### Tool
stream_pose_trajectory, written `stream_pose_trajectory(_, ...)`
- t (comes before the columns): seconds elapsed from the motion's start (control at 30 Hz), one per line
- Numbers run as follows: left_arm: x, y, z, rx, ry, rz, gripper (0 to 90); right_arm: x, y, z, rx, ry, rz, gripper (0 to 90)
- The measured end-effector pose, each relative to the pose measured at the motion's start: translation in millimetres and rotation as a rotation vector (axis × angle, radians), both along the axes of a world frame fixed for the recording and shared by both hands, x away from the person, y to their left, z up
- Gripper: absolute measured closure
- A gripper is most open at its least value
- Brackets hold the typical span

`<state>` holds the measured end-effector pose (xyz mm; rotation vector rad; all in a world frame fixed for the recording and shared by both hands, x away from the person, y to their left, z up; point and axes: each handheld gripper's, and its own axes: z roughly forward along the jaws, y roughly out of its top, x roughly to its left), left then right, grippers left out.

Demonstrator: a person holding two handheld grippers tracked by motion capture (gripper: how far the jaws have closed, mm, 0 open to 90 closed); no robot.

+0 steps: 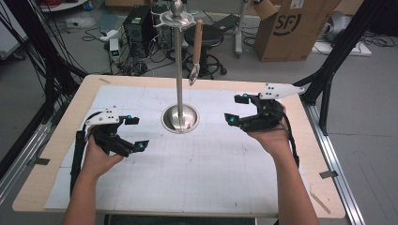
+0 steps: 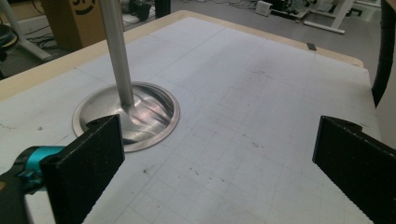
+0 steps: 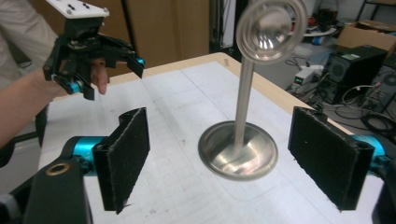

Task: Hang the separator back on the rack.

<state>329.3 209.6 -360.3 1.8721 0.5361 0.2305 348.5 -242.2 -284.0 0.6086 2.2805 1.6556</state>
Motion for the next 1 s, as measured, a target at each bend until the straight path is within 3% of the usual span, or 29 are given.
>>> stream_pose_trajectory(0.23,1.0,0.6,-6.5,-0.019,0.007,-0.026,2.7,-12.8,-13.9,-32.0,0.016,0.018,-0.043,17.4)
stream_pose_trajectory(0.43,0.9,-0.6,-10.3,0.008,0.014,-0.028,2.7,-19.4,-25.3,-59.6,0.035,0.049,-0.086,15.3)
stream_pose_trajectory(0.67,0.7,-1.6,-13.6,0.014,0.025,-0.028,2.7,-25.4,-28.0,-72.6,0.037,0.026,-0.112,13.0)
stream_pose_trajectory(0.73,1.2,-1.5,-16.0,0.01,0.03,-0.025,2.7,-23.2,-26.5,-75.5,0.01,0.036,-0.115,12.4)
stream_pose_trajectory(0.87,1.9,0.1,-18.5,0.007,0.037,-0.016,2.7,-20.8,-24.5,-80.4,0.015,0.035,-0.114,12.3)
stream_pose_trajectory(1.0,3.4,0.8,-19.3,0.005,0.041,-0.011,2.7,-18.2,-21.3,-88.0,-0.022,0.064,-0.118,12.3)
